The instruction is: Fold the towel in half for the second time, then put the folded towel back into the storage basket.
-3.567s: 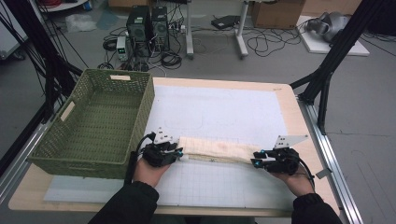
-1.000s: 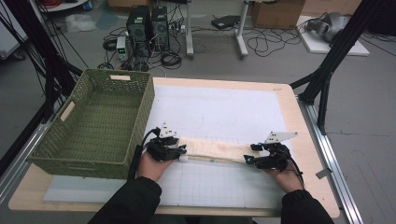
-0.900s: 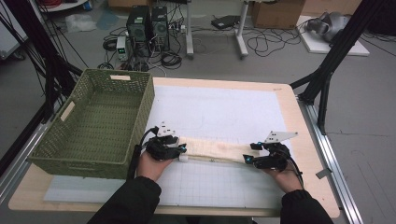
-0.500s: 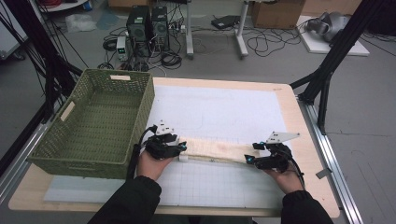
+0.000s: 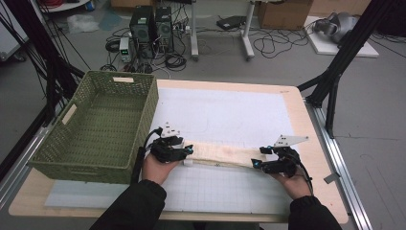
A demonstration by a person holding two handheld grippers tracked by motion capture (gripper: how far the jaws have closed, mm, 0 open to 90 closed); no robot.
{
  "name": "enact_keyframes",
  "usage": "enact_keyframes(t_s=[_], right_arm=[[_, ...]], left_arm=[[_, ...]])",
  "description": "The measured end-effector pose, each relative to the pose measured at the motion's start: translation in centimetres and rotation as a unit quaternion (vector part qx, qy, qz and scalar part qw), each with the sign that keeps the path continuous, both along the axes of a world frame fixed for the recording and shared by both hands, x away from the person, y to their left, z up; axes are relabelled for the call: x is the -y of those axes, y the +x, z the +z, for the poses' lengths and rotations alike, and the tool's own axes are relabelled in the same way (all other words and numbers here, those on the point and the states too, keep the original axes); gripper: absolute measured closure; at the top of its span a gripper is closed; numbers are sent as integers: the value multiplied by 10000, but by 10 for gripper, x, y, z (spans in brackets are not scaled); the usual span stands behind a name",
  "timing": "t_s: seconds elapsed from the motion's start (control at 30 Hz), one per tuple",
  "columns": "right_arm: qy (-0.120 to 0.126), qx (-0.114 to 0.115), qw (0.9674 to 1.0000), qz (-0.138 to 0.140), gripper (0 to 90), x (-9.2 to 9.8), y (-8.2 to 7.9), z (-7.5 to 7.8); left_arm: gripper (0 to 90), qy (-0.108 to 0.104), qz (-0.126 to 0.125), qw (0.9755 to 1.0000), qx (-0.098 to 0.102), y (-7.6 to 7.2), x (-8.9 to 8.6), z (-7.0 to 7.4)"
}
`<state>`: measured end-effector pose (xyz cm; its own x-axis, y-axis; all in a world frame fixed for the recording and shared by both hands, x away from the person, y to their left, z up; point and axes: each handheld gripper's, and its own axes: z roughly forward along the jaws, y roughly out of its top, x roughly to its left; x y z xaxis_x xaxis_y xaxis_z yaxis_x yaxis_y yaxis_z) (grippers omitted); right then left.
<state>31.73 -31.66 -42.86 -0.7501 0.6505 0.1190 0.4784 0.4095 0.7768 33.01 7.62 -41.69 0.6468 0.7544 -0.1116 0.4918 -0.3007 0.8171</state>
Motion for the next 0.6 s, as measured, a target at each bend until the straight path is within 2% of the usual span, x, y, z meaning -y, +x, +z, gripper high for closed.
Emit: enact_keyframes(t_s=[0.2, 0.33, 0.4, 0.5, 0.6], right_arm=[[78, -2, 10000, -18, 329, 1, 0, 0], [165, -25, 9996, -215, 340, 8, 0, 2], [201, -76, 9993, -294, 354, 12, 0, 3], [102, -54, 9993, -352, 369, 13, -2, 3], [8, -80, 9991, -405, 380, 12, -2, 2]], left_arm=[[491, 59, -11, 10000, -48, 1, 1, -2], [485, 124, -21, 9999, -90, 1, 0, -3], [496, 166, -41, 9997, -180, 1, 0, -4], [515, 261, -73, 9993, -256, 1, 2, -6], [516, 302, -88, 9992, -240, 0, 4, -6]])
